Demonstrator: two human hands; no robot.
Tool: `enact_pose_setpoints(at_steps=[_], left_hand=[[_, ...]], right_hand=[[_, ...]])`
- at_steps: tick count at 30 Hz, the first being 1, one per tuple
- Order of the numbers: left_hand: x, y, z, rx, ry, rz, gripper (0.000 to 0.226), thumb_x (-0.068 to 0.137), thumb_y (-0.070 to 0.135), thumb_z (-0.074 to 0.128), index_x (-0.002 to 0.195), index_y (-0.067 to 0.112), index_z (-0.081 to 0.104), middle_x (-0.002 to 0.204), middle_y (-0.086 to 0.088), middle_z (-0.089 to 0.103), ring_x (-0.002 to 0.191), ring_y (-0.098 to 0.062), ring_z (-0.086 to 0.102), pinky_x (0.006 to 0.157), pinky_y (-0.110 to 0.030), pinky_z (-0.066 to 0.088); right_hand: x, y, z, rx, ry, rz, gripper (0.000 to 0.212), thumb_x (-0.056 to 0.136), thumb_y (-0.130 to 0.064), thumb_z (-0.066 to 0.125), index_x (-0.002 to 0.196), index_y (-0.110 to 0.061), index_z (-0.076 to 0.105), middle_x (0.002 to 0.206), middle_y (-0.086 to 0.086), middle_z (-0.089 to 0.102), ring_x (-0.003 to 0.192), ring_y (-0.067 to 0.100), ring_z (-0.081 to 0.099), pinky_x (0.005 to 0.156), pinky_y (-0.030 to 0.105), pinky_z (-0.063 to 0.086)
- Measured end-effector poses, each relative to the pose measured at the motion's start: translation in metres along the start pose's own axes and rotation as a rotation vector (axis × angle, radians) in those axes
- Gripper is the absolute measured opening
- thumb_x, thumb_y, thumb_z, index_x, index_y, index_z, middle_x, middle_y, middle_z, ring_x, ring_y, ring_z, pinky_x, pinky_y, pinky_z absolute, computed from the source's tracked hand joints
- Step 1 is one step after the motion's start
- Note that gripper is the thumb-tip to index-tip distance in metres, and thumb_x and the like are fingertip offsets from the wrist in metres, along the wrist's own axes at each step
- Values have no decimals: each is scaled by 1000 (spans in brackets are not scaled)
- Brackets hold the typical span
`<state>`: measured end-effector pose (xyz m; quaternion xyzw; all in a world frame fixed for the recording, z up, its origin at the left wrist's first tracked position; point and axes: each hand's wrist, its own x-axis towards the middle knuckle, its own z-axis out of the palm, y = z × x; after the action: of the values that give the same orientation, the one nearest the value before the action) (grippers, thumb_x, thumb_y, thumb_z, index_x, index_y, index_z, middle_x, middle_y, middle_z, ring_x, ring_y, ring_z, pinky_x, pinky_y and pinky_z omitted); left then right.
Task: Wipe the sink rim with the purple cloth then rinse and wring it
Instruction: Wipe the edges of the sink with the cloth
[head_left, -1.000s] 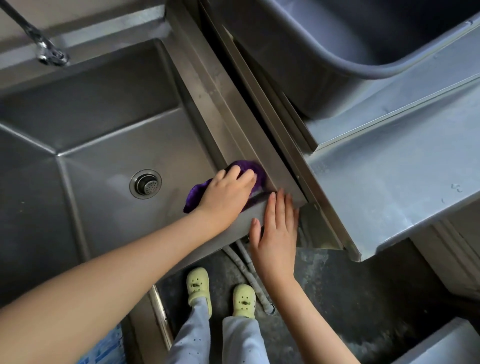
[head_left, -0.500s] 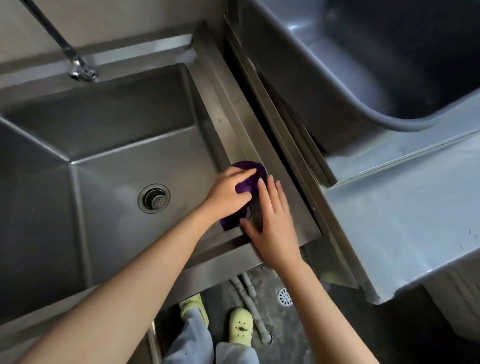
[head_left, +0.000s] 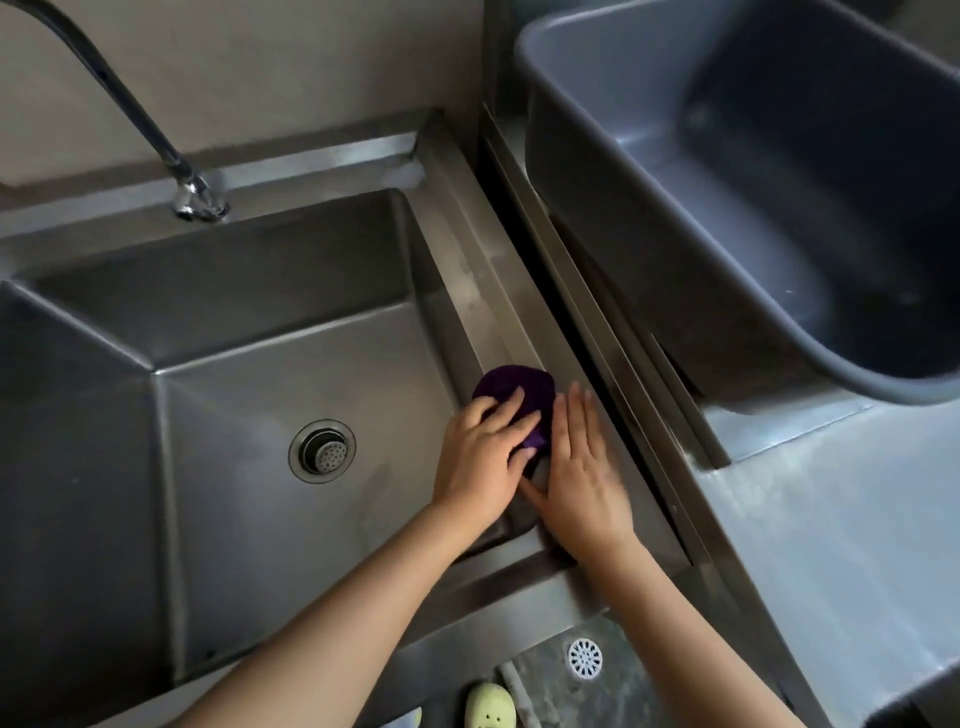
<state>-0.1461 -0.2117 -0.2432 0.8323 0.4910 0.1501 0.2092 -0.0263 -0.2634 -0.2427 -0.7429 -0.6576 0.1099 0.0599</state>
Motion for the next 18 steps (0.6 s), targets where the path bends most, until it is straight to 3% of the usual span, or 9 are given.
enact_pose_setpoints(at_steps=[2, 6, 12, 15, 18], left_hand=[[8, -4, 4, 116, -32, 49, 39, 85, 33, 46, 117, 21, 64, 130, -6, 59, 123, -31, 52, 106, -48, 36], [33, -13, 1, 24, -29, 39, 41, 96, 25, 43, 136, 19, 45, 149, -6, 35, 143, -22, 22, 116, -31, 6], [86, -32, -15, -44, -4, -22, 50, 96, 24, 45, 144, 21, 30, 154, -1, 26, 144, -14, 14, 113, -20, 1], [107, -47, -18, -69, -22, -31, 52, 95, 23, 47, 144, 22, 30, 154, -4, 25, 144, -15, 14, 115, -23, 2], [130, -62, -23, -95, -20, -28, 52, 93, 18, 49, 143, 21, 33, 153, -8, 27, 144, -19, 17, 115, -24, 4]], right_hand=[[0, -2, 3, -67, 20, 17, 88, 84, -61, 32, 143, 4, 25, 150, 23, 28, 141, 33, 22, 113, 46, 24], [2, -5, 4, -131, 53, 52, 84, 87, -60, 28, 143, 3, 27, 151, 22, 27, 142, 31, 21, 118, 43, 18], [36, -15, 0, -97, 47, 70, 80, 88, -55, 25, 142, 2, 28, 150, 22, 29, 141, 31, 23, 115, 44, 20], [67, -25, -4, -123, 30, 67, 83, 91, -58, 3, 143, 2, 27, 151, 21, 26, 142, 30, 22, 115, 42, 15], [98, -32, -9, -150, -3, 2, 82, 88, -57, -2, 146, 0, 1, 156, 19, 1, 145, 29, -2, 117, 37, -3]])
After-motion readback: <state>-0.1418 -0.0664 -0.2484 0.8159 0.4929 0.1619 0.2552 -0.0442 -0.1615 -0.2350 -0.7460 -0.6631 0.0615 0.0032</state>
